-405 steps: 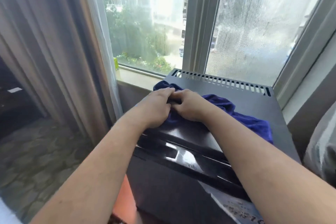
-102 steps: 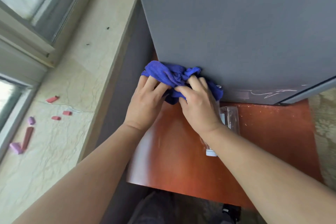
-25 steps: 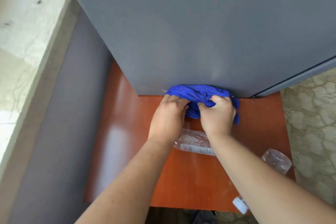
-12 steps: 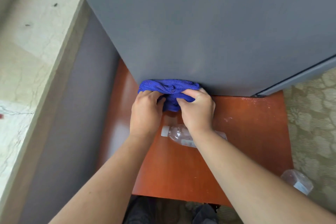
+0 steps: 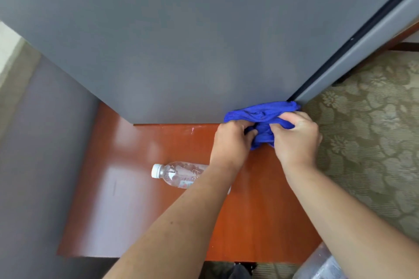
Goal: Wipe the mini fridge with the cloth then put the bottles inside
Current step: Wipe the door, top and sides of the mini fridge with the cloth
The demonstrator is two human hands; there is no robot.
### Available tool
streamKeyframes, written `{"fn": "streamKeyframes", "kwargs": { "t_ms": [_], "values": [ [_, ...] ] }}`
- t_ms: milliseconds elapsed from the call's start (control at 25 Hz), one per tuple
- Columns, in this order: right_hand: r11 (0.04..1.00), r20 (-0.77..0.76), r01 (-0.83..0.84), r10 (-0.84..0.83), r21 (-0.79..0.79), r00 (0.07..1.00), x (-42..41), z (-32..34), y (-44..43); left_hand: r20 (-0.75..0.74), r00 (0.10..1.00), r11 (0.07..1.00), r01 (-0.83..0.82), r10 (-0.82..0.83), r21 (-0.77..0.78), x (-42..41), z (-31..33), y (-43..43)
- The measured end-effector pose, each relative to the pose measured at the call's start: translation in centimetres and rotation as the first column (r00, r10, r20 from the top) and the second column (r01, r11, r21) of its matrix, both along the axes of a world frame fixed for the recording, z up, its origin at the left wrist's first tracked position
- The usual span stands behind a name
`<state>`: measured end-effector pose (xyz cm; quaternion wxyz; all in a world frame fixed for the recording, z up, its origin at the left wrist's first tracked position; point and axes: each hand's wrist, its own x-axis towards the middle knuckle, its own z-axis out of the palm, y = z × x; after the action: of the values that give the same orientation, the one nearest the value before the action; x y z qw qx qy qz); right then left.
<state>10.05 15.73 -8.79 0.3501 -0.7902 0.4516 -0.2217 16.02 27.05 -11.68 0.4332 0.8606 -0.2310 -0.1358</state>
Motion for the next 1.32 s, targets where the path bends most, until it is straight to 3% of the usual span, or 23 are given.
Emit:
{"fn": "streamKeyframes", "kwargs": {
  "t_ms": [320, 640, 880, 1080, 1320],
  "values": [
    [1.000, -0.065, 0.004, -0.003, 0.017, 0.998, 2.1, -1.7, 3.7, 0.044, 0.998, 0.999, -0.034, 0.034, -0.007, 1.6, -0.6, 4.3],
    [0.962, 0.007, -0.114, 0.116, 0.246, 0.993, 8.9, -3.2, 16.0, 0.117, 0.984, 0.970, -0.157, 0.137, 0.184, 7.8, 0.1, 17.8],
    [0.916, 0.031, -0.216, 0.219, 0.338, 0.975, 12.6, -4.4, 22.7, 0.295, 0.947, 0.923, -0.222, 0.127, 0.315, 11.3, 0.6, 24.5],
    [0.906, 0.062, -0.241, 0.235, 0.348, 0.970, 12.7, -3.6, 22.7, 0.297, 0.941, 0.907, -0.261, 0.163, 0.330, 11.1, 1.6, 24.0],
    [0.927, 0.135, -0.245, 0.214, 0.285, 0.967, 8.8, 0.6, 15.6, 0.259, 0.946, 0.934, -0.260, 0.196, 0.246, 7.0, 4.8, 16.6]
  ]
}}
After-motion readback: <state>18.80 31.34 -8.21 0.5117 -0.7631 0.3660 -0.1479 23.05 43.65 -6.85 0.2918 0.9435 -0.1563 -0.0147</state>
